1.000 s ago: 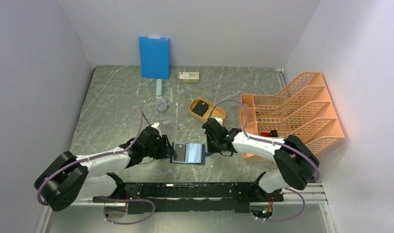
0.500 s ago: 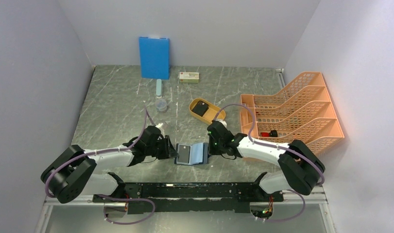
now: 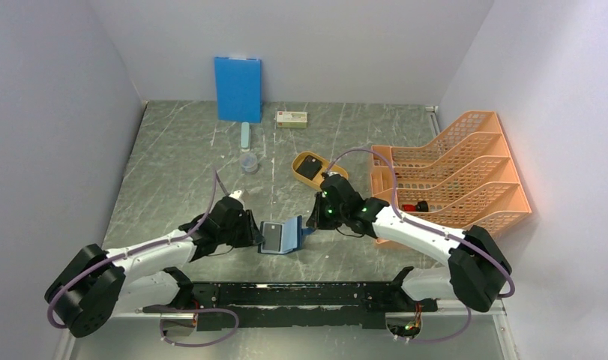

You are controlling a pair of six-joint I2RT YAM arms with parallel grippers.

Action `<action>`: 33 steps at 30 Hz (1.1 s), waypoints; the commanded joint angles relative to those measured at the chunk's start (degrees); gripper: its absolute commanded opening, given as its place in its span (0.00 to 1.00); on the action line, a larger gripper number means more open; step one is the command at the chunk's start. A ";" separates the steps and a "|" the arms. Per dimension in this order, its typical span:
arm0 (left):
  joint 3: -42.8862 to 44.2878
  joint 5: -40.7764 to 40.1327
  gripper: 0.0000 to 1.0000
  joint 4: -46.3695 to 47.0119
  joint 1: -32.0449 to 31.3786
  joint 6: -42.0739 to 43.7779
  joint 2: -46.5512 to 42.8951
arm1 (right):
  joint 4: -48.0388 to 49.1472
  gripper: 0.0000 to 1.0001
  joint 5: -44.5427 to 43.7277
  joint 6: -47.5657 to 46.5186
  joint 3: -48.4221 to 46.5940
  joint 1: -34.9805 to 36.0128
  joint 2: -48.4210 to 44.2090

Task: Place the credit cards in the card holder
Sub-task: Close the card holder at the center of the board.

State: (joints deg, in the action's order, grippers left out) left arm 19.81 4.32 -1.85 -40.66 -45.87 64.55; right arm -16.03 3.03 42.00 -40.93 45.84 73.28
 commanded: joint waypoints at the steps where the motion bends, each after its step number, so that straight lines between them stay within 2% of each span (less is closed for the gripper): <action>1: 0.64 -4.16 0.35 -5.64 -0.12 1.04 -3.42 | 0.55 0.00 3.86 0.94 -2.17 0.37 0.60; 10: 1.11 -9.55 0.38 -11.22 -0.12 1.34 -10.40 | 4.39 0.00 9.52 3.06 -5.29 0.95 2.85; 19: -0.71 -10.06 0.22 -9.35 -0.12 -0.85 -4.33 | 11.29 0.00 12.02 7.43 -8.46 3.88 10.40; 30: -3.10 -12.72 0.18 -13.21 -0.12 -3.85 -10.58 | 14.71 0.00 10.57 9.86 -18.14 8.38 24.36; 31: -3.02 -13.15 0.18 -14.09 -0.11 -3.99 -10.97 | 13.99 0.02 11.09 9.36 -19.36 8.71 25.62; 33: -2.77 -14.16 0.18 -15.72 -0.12 -4.35 -12.29 | 12.63 0.27 10.60 8.34 -20.85 9.27 26.03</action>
State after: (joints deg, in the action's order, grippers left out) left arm 17.17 -6.81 -13.34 -40.66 -49.04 54.39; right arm -2.42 13.58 51.40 -58.54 54.02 97.41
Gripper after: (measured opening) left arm 0.184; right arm 0.063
